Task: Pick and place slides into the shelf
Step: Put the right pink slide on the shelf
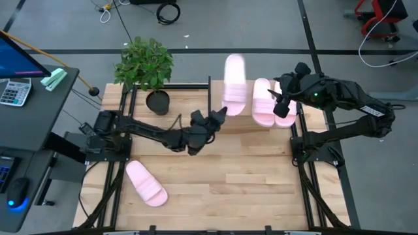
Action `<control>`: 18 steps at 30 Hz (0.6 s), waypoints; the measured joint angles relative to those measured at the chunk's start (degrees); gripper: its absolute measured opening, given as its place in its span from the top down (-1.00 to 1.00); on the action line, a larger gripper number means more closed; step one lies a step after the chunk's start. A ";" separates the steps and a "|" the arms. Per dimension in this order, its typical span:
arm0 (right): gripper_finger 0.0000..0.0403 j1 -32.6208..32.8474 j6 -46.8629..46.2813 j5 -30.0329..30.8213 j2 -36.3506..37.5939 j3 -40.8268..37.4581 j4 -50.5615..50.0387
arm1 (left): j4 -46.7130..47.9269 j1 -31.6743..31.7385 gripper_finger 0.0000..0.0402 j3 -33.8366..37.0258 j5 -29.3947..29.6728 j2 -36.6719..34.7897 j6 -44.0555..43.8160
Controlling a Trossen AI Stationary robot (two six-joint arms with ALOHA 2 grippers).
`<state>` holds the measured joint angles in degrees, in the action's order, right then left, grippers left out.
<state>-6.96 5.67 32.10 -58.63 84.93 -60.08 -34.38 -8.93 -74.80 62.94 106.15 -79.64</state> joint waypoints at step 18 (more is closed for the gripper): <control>-0.06 0.02 -9.53 -3.01 0.00 0.00 -7.92 | 1.39 -0.66 0.75 0.06 -3.83 6.49 -5.43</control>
<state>-6.94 -3.85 29.08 -58.63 84.93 -68.01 -32.99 -9.59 -74.74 59.11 112.64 -85.07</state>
